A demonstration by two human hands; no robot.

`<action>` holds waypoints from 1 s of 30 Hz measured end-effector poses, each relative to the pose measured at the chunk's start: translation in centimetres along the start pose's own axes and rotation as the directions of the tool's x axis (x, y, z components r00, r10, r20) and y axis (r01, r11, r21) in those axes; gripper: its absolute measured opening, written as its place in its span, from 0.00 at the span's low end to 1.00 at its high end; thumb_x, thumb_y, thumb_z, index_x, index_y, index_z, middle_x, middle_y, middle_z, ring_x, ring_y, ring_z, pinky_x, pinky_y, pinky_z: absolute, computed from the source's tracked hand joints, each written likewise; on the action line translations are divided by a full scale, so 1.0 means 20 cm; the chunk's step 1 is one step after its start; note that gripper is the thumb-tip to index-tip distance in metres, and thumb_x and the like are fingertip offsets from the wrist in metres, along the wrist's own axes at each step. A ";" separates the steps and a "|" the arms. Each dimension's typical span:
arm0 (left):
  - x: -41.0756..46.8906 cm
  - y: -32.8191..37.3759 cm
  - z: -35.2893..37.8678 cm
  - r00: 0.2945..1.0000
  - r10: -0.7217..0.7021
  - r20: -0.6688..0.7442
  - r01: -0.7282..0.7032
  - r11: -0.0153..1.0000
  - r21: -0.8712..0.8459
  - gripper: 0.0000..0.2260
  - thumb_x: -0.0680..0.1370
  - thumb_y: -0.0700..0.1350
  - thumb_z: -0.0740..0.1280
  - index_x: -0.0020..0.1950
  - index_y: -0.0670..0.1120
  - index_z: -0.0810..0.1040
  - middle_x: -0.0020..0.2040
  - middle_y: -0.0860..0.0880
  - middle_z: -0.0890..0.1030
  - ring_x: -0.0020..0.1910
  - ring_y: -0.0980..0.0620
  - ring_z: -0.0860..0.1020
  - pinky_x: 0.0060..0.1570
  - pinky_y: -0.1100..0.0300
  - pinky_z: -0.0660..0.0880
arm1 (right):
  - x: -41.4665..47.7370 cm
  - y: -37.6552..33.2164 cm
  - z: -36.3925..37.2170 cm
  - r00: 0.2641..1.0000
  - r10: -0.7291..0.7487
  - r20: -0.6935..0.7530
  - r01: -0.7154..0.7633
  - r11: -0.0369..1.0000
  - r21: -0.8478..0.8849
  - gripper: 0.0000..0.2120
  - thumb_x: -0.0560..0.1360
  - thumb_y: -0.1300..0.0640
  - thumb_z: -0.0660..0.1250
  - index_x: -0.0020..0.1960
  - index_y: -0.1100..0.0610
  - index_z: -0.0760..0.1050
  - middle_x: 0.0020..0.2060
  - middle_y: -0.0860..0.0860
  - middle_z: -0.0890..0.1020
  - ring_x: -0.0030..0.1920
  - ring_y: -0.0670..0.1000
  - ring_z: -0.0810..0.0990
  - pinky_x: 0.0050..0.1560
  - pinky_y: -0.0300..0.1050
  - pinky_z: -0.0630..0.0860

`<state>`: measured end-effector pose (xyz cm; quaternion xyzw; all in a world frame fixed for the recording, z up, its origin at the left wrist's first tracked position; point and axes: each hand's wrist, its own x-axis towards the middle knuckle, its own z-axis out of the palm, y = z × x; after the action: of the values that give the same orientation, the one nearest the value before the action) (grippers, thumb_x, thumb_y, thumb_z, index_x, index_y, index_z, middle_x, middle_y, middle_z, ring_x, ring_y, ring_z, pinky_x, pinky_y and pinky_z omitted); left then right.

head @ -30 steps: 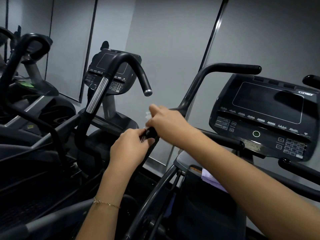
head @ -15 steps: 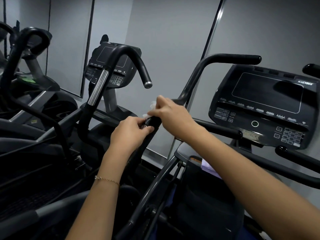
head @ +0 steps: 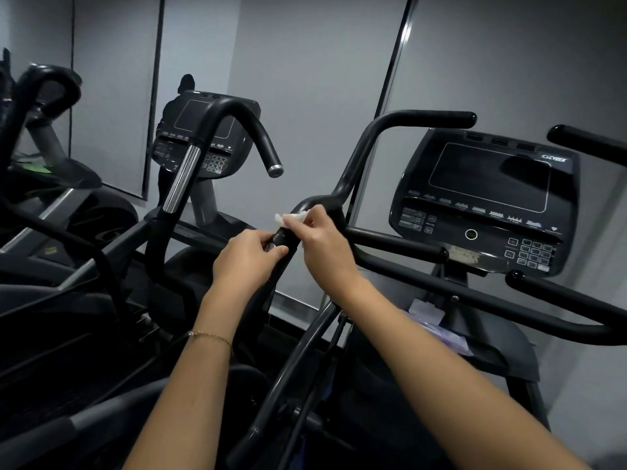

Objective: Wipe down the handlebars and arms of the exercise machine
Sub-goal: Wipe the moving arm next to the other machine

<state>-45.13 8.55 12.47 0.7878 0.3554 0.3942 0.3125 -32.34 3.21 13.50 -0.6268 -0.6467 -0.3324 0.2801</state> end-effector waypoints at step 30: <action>0.07 0.06 0.00 0.997 -0.049 0.055 0.032 0.962 0.273 0.15 0.77 0.52 0.65 0.60 0.46 0.76 0.54 0.48 0.80 0.55 0.46 0.77 0.49 0.56 0.71 | -0.09 0.10 0.08 0.996 -0.017 -0.086 0.021 0.999 0.046 0.24 0.74 0.52 0.50 0.66 0.50 0.73 0.44 0.50 0.72 0.40 0.49 0.73 0.35 0.40 0.68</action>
<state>-44.22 9.06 13.96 0.8274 0.4125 0.3110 0.2202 -30.21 3.29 11.32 -0.5990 -0.6476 -0.3463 0.3192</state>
